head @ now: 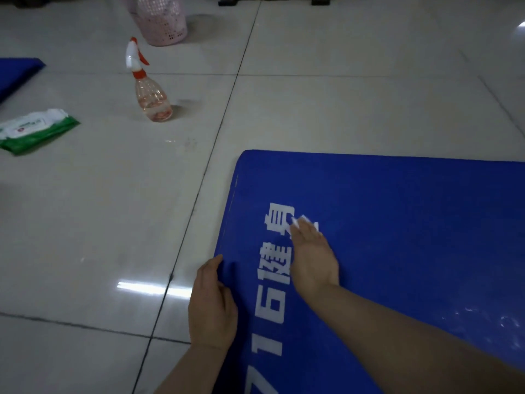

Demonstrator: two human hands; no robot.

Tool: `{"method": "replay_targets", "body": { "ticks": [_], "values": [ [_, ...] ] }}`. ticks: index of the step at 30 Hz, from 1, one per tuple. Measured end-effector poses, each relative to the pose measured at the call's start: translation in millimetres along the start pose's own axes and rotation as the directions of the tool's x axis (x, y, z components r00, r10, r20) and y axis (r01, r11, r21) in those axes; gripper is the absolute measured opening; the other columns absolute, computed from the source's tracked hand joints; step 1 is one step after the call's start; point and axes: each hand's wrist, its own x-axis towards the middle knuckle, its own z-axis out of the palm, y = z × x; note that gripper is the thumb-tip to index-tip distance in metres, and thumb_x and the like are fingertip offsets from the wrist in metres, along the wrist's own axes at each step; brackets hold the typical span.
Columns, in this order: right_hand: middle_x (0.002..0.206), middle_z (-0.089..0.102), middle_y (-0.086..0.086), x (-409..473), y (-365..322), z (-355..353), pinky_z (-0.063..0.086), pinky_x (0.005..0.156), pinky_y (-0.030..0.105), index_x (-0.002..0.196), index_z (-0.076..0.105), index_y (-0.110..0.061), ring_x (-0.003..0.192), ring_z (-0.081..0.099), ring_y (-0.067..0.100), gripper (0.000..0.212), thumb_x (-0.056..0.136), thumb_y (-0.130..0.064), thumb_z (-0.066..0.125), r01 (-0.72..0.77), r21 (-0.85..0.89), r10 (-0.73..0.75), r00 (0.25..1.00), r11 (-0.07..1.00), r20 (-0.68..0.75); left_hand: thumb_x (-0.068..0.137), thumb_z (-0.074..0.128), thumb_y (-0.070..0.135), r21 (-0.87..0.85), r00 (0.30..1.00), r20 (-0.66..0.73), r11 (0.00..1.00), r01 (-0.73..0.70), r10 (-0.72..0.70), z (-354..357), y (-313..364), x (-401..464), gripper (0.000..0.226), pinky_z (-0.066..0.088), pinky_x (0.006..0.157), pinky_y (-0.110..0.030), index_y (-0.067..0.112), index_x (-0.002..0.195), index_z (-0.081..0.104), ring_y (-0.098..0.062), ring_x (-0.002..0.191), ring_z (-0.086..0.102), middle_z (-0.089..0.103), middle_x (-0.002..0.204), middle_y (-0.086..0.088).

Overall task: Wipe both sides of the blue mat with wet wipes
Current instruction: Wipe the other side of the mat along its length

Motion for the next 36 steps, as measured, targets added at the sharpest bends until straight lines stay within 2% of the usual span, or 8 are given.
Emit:
{"method": "replay_targets", "body": {
  "ticks": [4, 10, 18, 20, 23, 27, 31, 36],
  "values": [
    [0.156, 0.020, 0.011, -18.4, -43.5, 16.7, 0.011, 0.119, 0.032, 0.150, 0.020, -0.010, 0.145, 0.015, 0.021, 0.064, 0.091, -0.013, 0.046, 0.161, -0.065, -0.171, 0.968, 0.985, -0.183, 0.094, 0.042, 0.002, -0.042, 1.000, -0.024, 0.999, 0.012, -0.013, -1.2, -2.3, -1.3, 0.039, 0.031, 0.091, -0.001, 0.007, 0.131, 0.052, 0.003, 0.106, 0.049, 0.055, 0.124, 0.002],
    [0.159, -0.007, 0.010, -34.2, -72.5, 23.0, -0.008, 0.118, 0.036, 0.150, -0.005, -0.008, 0.146, -0.009, 0.022, 0.073, 0.095, -0.012, 0.043, 0.478, -0.030, -0.477, 0.878, 0.878, 0.040, 0.090, 0.033, 0.040, -0.201, 0.994, -0.097, 0.979, 0.020, -0.041, -9.5, 3.5, -2.4, 0.054, 0.034, 0.086, -0.001, 0.007, 0.125, 0.056, -0.003, 0.103, 0.053, 0.059, 0.114, 0.004],
    [0.159, 0.000, 0.004, -38.1, -6.9, 11.9, -0.004, 0.115, 0.023, 0.151, 0.007, -0.011, 0.146, -0.003, 0.018, 0.066, 0.093, 0.000, 0.036, 0.040, 0.090, -0.034, 0.997, 0.995, -0.068, 0.091, 0.030, 0.043, -0.213, 0.994, -0.101, 0.977, 0.025, -0.048, -5.6, 1.9, -4.3, 0.049, 0.032, 0.086, 0.003, 0.015, 0.122, 0.056, 0.011, 0.100, 0.050, 0.059, 0.113, 0.006],
    [0.155, 0.021, 0.011, -44.0, -27.0, 16.7, 0.009, 0.118, 0.027, 0.148, 0.024, -0.006, 0.145, 0.015, 0.021, 0.055, 0.094, -0.012, 0.033, 0.131, 0.040, -0.120, 0.973, 0.991, -0.199, 0.090, 0.030, 0.044, -0.202, 0.995, -0.087, 0.979, 0.037, -0.056, -5.9, 3.1, -3.0, 0.056, 0.032, 0.087, 0.003, 0.007, 0.121, 0.058, 0.005, 0.102, 0.050, 0.060, 0.114, 0.003],
    [0.156, -0.002, 0.020, -65.7, -70.0, 31.8, -0.003, 0.118, 0.045, 0.148, -0.003, 0.001, 0.145, -0.007, 0.032, 0.068, 0.097, -0.016, 0.038, 0.398, -0.065, -0.392, 0.916, 0.915, 0.091, 0.089, 0.031, 0.044, -0.238, 0.992, -0.081, 0.968, 0.075, -0.097, -8.5, 3.4, -0.7, 0.053, 0.038, 0.089, -0.008, 0.010, 0.116, 0.062, -0.008, 0.102, 0.057, 0.064, 0.111, 0.000],
    [0.159, -0.009, 0.005, -67.8, -79.3, 28.6, -0.017, 0.110, 0.029, 0.151, 0.000, -0.010, 0.144, -0.014, 0.016, 0.076, 0.092, 0.000, 0.046, 0.456, 0.102, -0.464, 0.883, 0.884, 0.076, 0.091, 0.036, 0.034, -0.247, 0.991, -0.008, 0.961, 0.127, -0.133, -14.6, 2.5, -0.4, 0.041, 0.041, 0.089, -0.016, 0.014, 0.117, 0.062, -0.012, 0.104, 0.059, 0.065, 0.112, 0.000],
    [0.158, 0.011, -0.001, -56.0, -50.1, 27.6, 0.006, 0.119, 0.029, 0.150, 0.019, -0.015, 0.145, 0.006, 0.013, 0.054, 0.099, -0.012, 0.033, 0.349, -0.009, -0.348, 0.933, 0.937, -0.086, 0.092, 0.037, 0.039, -0.213, 0.994, 0.060, 0.972, 0.104, -0.093, -20.0, 2.8, -6.9, 0.047, 0.037, 0.093, -0.013, 0.013, 0.124, 0.060, -0.007, 0.110, 0.056, 0.062, 0.119, 0.004],
    [0.159, -0.011, 0.006, -35.9, -9.8, 5.0, -0.006, 0.118, 0.030, 0.150, -0.005, -0.010, 0.146, -0.011, 0.021, 0.073, 0.093, 0.000, 0.039, 0.021, 0.075, -0.018, 0.999, 0.997, -0.033, 0.102, 0.040, 0.014, -0.299, 0.979, 0.051, 0.933, 0.203, -0.197, -18.5, 10.7, -11.5, 0.028, 0.035, 0.088, -0.006, 0.018, 0.123, 0.059, 0.002, 0.107, 0.054, 0.061, 0.119, 0.006]
  ]
}}
